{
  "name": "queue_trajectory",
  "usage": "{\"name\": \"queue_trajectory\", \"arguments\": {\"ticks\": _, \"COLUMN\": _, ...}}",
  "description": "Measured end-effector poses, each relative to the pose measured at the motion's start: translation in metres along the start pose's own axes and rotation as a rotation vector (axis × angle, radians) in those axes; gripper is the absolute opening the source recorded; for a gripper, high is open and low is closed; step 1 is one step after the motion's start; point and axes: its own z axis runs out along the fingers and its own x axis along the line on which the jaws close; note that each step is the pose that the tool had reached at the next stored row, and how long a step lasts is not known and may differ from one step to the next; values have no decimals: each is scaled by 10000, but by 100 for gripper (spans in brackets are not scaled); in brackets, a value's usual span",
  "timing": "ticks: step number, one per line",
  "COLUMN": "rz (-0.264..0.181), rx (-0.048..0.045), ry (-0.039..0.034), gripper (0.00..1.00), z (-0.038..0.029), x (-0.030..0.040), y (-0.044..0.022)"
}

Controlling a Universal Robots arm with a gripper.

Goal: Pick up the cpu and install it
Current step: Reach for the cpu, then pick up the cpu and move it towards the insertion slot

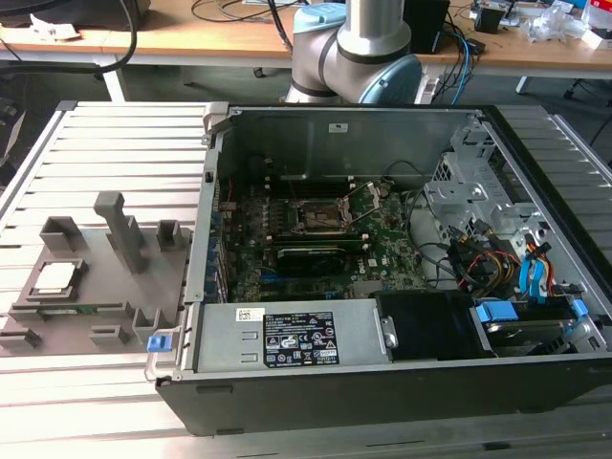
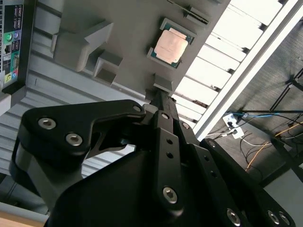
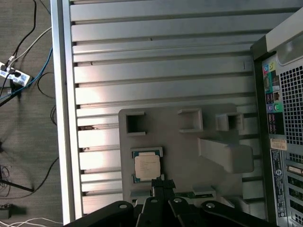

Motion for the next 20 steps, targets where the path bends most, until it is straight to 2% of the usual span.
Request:
{"name": "queue_trajectory", "arguments": {"ticks": 7, "rz": 0, "rx": 1, "ry": 1, "gripper": 11, "z": 1, "x": 2, "y": 0}}
{"name": "queue_trajectory", "arguments": {"ticks": 8, "rz": -2, "rx": 153, "ry": -11, "gripper": 11, "z": 1, "x": 3, "y": 1}}
{"name": "queue_trajectory", "arguments": {"ticks": 9, "rz": -10, "rx": 388, "ry": -29, "gripper": 11, "z": 1, "x": 2, "y": 1}}
{"name": "queue_trajectory", "arguments": {"ticks": 10, "rz": -15, "rx": 550, "ry": -41, "gripper": 11, "z": 2, "x": 2, "y": 1}}
{"name": "queue_trajectory", "arguments": {"ticks": 15, "rz": -17, "rx": 637, "ry": -48, "gripper": 11, "z": 3, "x": 2, "y": 1}}
{"name": "queue_trajectory", "arguments": {"ticks": 16, "rz": -17, "rx": 647, "ry": -48, "gripper": 23, "z": 3, "x": 2, "y": 1}}
{"name": "queue_trajectory", "arguments": {"ticks": 20, "rz": -18, "rx": 674, "ry": -50, "gripper": 48, "z": 3, "x": 2, "y": 1}}
